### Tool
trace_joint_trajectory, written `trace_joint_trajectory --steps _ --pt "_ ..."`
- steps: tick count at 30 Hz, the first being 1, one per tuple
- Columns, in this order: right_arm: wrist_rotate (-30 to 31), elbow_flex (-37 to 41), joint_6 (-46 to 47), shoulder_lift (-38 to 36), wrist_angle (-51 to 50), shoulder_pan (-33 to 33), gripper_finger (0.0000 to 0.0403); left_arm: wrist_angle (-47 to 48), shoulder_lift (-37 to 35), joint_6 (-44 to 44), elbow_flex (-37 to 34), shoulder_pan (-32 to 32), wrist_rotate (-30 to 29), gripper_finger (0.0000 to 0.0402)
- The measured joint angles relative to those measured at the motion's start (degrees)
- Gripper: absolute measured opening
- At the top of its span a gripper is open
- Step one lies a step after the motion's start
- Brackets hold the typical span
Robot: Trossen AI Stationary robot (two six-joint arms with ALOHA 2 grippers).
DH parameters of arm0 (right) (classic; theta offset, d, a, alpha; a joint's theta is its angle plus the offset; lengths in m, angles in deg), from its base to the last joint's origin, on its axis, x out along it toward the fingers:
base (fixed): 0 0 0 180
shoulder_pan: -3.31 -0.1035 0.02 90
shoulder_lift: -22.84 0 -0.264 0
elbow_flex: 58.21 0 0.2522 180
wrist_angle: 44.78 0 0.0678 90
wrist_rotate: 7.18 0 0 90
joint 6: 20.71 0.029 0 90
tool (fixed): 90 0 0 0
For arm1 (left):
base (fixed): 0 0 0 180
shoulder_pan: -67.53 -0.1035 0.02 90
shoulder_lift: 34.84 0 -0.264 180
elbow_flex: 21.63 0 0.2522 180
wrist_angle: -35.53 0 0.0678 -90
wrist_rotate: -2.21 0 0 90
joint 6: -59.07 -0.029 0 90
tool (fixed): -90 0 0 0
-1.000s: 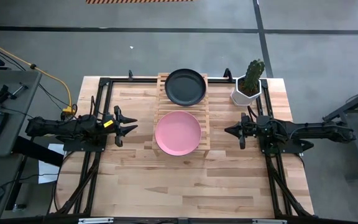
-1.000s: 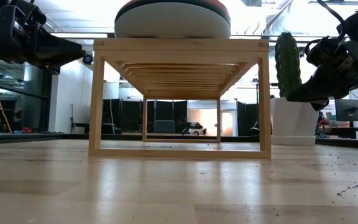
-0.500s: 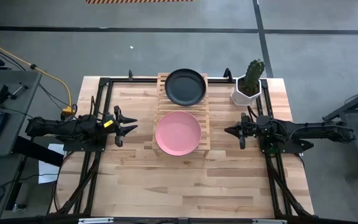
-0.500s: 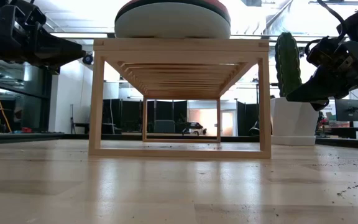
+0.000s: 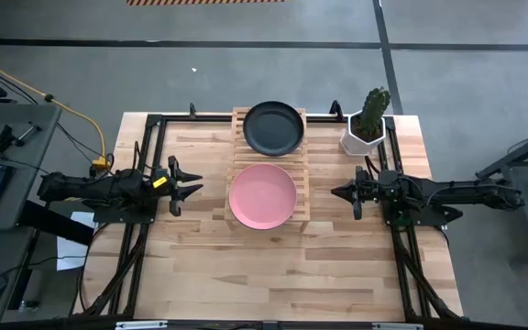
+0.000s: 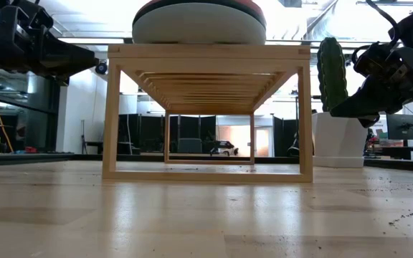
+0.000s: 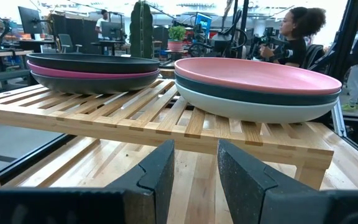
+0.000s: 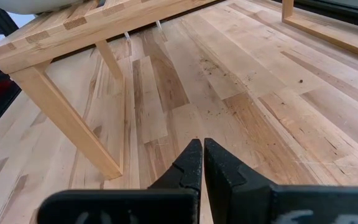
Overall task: Place and stack plates onto a shelf
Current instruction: Return to Home Position
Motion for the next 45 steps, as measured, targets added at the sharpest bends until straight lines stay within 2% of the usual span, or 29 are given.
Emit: trace_joint_trajectory --steps 33,38,45 --pt "0.0 0.1 0.0 -0.3 0.7 0.0 0.0 0.0 0.0 0.0 0.0 0.0 0.0 0.0113" --pt "0.0 0.1 0.0 -5.0 0.7 0.0 0.0 0.1 -0.4 0.0 0.0 0.0 0.0 0.0113" --pt "0.0 0.2 0.0 -19.7 1.0 0.0 0.0 -0.3 -2.5 0.0 0.0 -0.1 0.0 0.0113"
